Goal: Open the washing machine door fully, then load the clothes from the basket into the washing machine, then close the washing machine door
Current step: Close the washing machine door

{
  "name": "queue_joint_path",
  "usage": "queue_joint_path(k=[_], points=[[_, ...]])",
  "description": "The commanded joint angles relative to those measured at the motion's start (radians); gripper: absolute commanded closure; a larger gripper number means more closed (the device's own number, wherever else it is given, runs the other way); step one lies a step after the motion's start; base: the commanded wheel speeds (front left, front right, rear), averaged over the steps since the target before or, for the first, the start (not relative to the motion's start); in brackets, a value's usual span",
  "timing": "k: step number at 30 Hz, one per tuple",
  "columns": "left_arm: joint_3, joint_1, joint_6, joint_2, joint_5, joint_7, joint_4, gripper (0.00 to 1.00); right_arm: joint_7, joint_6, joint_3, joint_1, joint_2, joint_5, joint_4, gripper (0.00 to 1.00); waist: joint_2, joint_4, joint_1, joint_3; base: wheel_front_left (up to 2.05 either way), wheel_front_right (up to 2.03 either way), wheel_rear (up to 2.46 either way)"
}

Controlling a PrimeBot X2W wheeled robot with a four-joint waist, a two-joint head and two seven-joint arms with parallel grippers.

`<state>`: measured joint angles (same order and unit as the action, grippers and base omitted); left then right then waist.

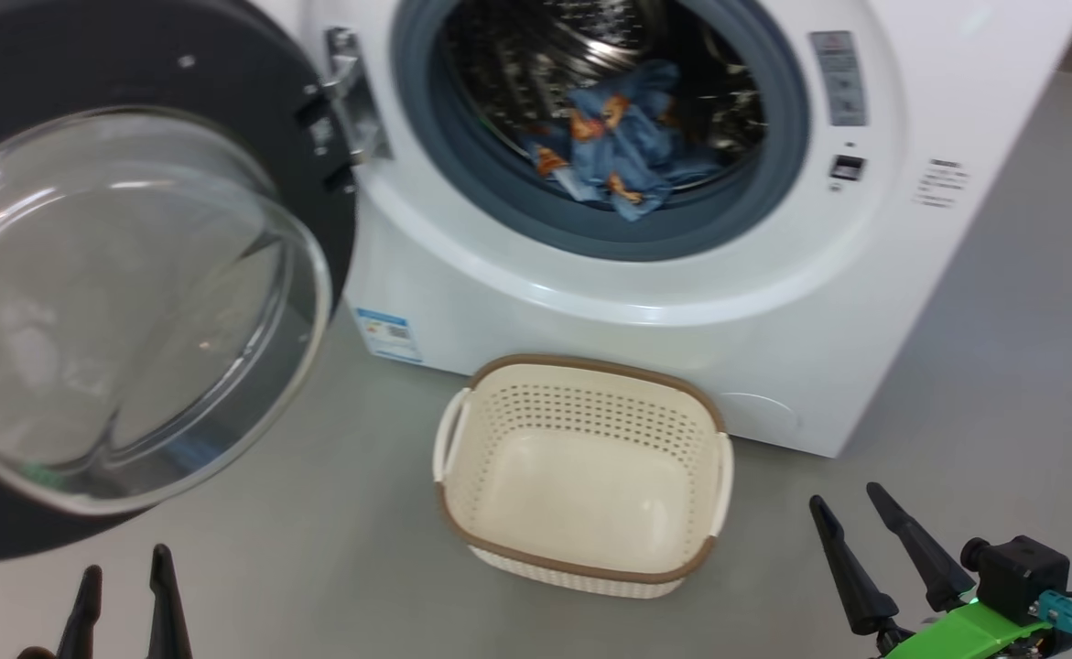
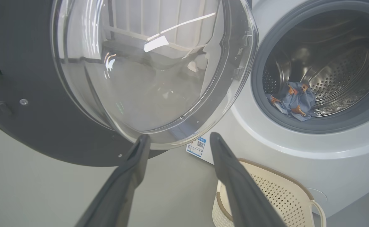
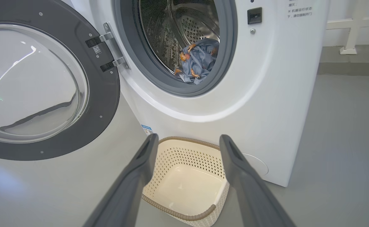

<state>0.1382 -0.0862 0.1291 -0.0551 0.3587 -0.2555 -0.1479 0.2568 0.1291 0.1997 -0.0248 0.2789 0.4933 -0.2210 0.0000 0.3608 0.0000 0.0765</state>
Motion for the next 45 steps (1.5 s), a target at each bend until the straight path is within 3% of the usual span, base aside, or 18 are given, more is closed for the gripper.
queue_joint_path(k=[1, 6, 15, 24, 25, 26, 28, 31, 36, 37, 45], points=[[0.036, 0.0, 0.002, -0.01, -0.008, -0.006, 0.018, 0.0, 0.005, 0.002, 0.03, -0.036, 0.014, 0.009, 0.017, 0.0, 0.0, 0.1, 0.0, -0.01, 0.0, 0.0, 0.0], [0.04, -0.009, 0.002, -0.004, -0.006, -0.006, 0.019, 0.0, 0.005, 0.002, 0.053, -0.046, 0.015, 0.014, 0.011, 0.0, 0.0, 0.157, 0.0, -0.008, 0.0, 0.0, 0.0], [0.087, -0.031, 0.002, 0.004, 0.008, -0.006, 0.055, 0.0, 0.005, 0.002, 0.147, -0.129, 0.028, 0.033, -0.026, 0.0, 0.0, 0.173, 0.0, 0.012, 0.0, 0.0, 0.0], [0.099, -0.033, 0.002, 0.005, 0.054, -0.006, 0.068, 0.0, 0.005, 0.002, 0.171, -0.153, 0.038, 0.048, -0.041, 0.0, 0.0, 0.174, 0.0, 0.017, 0.0, 0.0, 0.0], [0.102, -0.029, 0.002, 0.005, 0.061, -0.006, 0.072, 0.16, 0.005, 0.002, 0.169, -0.151, 0.038, 0.048, -0.042, 0.0, 0.0, 0.173, 0.0, 0.017, 0.0, 0.0, 0.0], [0.103, -0.025, 0.002, 0.005, 0.068, -0.006, 0.079, 0.56, 0.005, 0.002, 0.166, -0.148, 0.038, 0.048, -0.041, 0.0, 0.0, 0.172, 0.0, 0.017, 0.0, 0.0, 0.0], [0.114, -0.012, 0.002, 0.005, 0.075, -0.006, 0.103, 1.0, 0.005, 0.002, 0.158, -0.138, 0.036, 0.047, -0.039, 0.0, 0.0, 0.171, 0.0, 0.018, 0.0, 0.0, 0.0], [0.136, 0.021, 0.002, -0.015, 0.084, -0.006, 0.151, 1.0, 0.005, 0.002, 0.143, -0.12, 0.033, 0.043, -0.034, 0.0, 0.0, 0.169, 0.0, 0.021, 0.0, 0.0, 0.0], [0.189, 0.123, 0.002, -0.12, 0.152, -0.006, 0.228, 1.0, 0.005, 0.002, 0.119, -0.096, 0.026, 0.032, -0.022, 0.0, 0.0, 0.166, 0.0, 0.03, 0.0, 0.0, 0.0], [0.189, 0.123, 0.002, -0.12, 0.152, -0.006, 0.228, 1.0, 0.005, 0.002, 0.119, -0.096, 0.026, 0.032, -0.022, 0.0, 0.0, 0.166, 0.0, 0.03, 0.0, 0.0, 0.0], [0.255, 0.35, 0.002, -0.357, 0.38, -0.006, 0.155, 1.0, 0.005, 0.002, 0.086, -0.076, 0.012, 0.014, -0.003, 0.0, 0.0, 0.153, 0.0, 0.054, 0.0, 0.0, 0.0]])
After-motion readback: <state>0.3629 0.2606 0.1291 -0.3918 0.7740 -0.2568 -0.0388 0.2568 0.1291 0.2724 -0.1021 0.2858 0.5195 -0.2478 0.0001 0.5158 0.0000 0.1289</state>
